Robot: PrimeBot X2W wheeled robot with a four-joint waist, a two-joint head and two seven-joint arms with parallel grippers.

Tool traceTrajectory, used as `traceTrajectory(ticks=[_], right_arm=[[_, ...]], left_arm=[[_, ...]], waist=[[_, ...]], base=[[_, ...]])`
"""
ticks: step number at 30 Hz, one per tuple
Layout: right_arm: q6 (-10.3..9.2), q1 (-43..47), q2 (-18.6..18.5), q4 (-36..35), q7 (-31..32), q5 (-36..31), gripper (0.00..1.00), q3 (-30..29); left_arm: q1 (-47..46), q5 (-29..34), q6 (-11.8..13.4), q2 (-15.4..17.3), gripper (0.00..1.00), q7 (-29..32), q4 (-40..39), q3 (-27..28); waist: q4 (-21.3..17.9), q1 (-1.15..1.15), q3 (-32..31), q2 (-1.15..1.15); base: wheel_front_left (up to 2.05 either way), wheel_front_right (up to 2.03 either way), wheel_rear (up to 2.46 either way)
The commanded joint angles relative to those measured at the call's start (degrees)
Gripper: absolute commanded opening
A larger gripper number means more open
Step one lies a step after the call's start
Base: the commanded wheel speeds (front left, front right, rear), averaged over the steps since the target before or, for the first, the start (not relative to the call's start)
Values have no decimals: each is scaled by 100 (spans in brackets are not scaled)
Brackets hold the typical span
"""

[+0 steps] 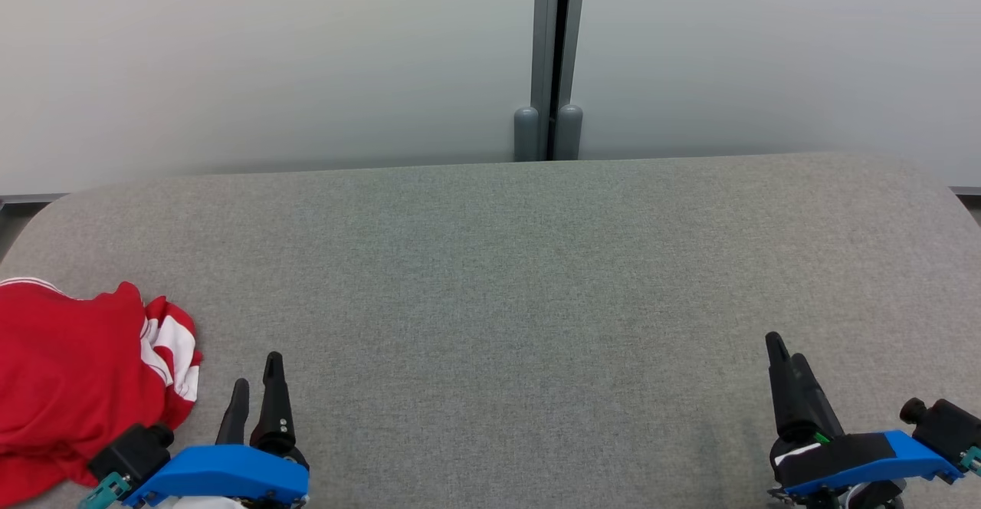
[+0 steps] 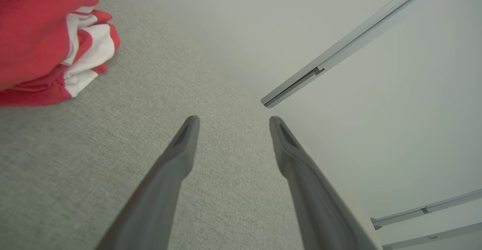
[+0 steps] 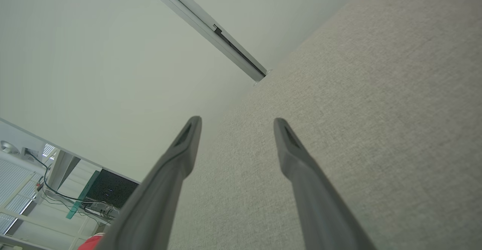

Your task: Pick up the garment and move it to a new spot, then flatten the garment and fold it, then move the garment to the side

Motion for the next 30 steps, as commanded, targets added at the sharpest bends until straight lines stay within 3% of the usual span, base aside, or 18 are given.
traceTrajectory(ticks=[1, 30], right_arm=[[12, -22, -42, -49, -63, -193, 100, 16], [15, -25, -63, 157, -531, -1947, 100, 114]], left_arm=[[-61, 175, 16, 50, 100, -59, -85, -49], [-68, 1945, 180, 164, 100, -528, 94, -526]], waist=[[3, 0, 1, 0], [19, 0, -5, 0]], base=[[0, 0, 0], [0, 0, 0]])
